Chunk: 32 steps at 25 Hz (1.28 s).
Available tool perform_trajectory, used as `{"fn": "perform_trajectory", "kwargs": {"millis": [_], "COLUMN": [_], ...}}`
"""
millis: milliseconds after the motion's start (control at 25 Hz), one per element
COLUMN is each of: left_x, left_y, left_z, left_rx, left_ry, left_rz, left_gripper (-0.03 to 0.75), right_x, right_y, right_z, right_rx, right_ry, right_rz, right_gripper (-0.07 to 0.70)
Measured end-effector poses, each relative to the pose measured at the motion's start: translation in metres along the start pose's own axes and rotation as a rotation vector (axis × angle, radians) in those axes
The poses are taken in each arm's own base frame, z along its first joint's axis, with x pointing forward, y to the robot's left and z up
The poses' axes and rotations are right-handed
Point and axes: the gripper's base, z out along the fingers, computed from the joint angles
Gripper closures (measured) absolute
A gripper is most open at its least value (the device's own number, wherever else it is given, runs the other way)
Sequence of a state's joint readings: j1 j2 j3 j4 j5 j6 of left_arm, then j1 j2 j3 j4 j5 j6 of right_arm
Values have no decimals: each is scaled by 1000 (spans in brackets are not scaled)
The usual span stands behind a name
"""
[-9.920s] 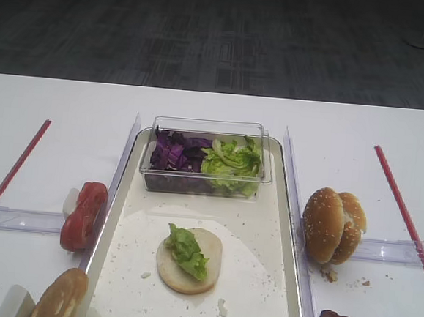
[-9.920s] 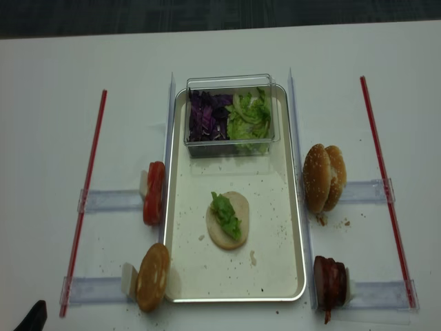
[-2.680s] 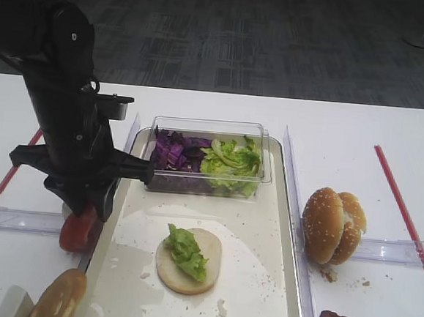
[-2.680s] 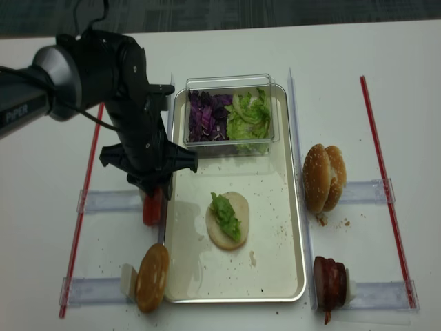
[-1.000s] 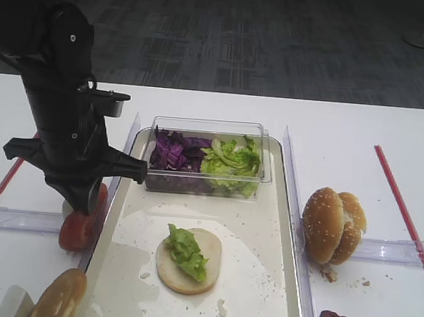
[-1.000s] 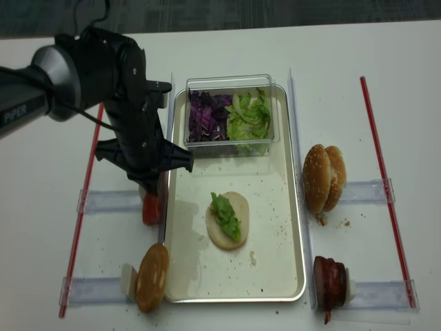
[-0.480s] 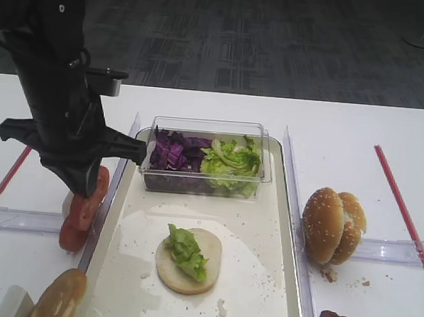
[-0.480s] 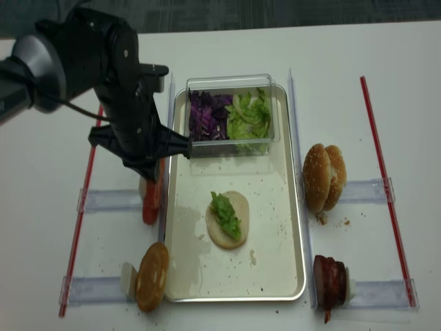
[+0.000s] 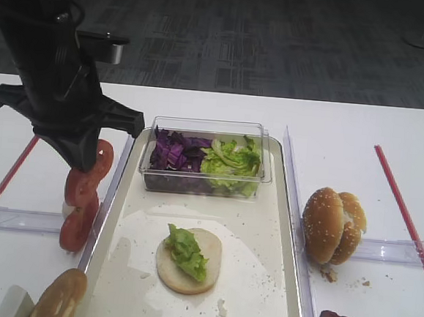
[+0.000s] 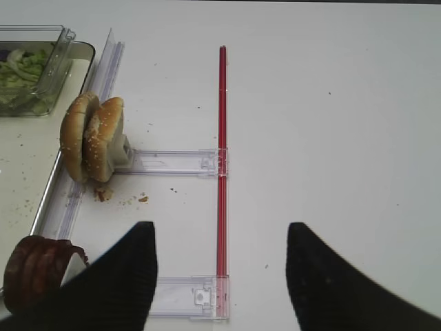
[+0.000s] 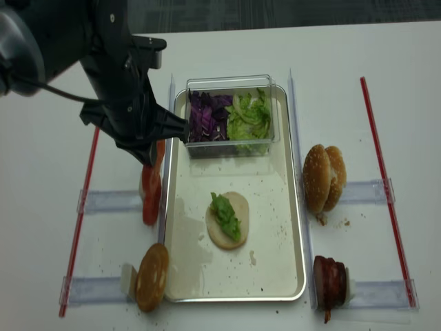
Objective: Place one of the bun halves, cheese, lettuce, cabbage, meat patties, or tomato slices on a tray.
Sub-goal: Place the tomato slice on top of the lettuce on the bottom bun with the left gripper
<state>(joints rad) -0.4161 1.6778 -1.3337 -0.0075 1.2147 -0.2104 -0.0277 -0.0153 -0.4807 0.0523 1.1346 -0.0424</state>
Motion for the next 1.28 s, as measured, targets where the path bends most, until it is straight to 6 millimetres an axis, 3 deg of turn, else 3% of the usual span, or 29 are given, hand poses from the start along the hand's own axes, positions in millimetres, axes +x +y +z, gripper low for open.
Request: {"fn": "perform_trajectory", "kwargs": {"millis": [720,1280], "left_x": [3,11], "left_y": [-11,-44], "left_z": [-3,-27], "left_rx": [128,525], "left_ry": [15,-38], "left_rz": [99,231], "left_gripper": [699,699], "right_x": [0,0], "right_y": [0,0], "right_z": [0,0], "right_rx": [0,0], "right_ry": [0,0], "right_rz": [0,0], "right_gripper": [186,186]}}
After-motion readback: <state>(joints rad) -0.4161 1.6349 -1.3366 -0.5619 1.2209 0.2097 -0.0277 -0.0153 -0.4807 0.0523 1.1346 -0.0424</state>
